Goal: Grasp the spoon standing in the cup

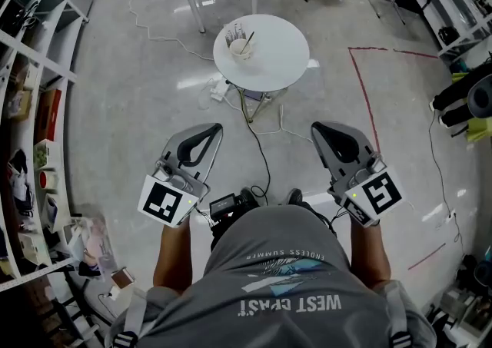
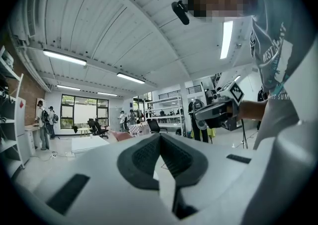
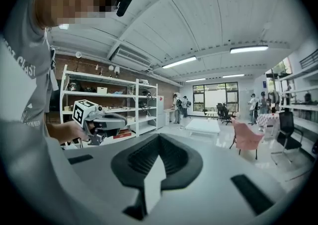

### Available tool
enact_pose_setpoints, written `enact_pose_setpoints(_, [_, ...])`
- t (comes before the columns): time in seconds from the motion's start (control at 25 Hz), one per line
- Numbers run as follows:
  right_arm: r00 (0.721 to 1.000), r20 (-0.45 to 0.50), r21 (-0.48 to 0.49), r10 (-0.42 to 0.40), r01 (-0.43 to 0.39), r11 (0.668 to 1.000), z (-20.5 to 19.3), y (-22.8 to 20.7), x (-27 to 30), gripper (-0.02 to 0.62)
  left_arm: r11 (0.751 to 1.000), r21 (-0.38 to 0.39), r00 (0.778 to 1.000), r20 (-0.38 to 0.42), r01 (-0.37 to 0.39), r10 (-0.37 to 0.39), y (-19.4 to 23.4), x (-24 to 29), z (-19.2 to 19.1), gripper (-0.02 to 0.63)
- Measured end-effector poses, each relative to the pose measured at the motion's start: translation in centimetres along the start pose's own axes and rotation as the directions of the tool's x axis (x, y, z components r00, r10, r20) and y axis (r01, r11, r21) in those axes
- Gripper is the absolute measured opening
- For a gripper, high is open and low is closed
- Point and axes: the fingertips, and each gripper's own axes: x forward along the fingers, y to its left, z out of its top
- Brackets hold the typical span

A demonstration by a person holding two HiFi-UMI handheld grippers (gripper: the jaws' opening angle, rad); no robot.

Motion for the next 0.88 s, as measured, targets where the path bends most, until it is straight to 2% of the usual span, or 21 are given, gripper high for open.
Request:
enact_pose_setpoints(0.28, [0.999, 0.019, 0.028, -0.042, 0.042, 0.999, 0.7, 0.9, 0.9, 0.002, 1.000, -0.008, 1.000, 0.019, 0.024, -0.024, 1.1, -1.1, -0.1, -0.003])
enact_pose_setpoints(0.48, [0.999, 0.011, 0.035, -0.052, 0.052, 0.998, 0.7, -0.3, 1.2, 0.002, 0.999, -0.032, 1.000, 0.011, 0.017, -0.017, 1.2, -0.9, -0.6, -0.003])
enact_pose_setpoints(0.88, [0.999, 0.035, 0.058, 0.011, -0.013, 0.998, 0.7, -3.4, 4.1, 0.002, 0.998, -0.031, 0.998, -0.039, -0.053, 0.052, 3.1, 0.7, -1.3, -0.003])
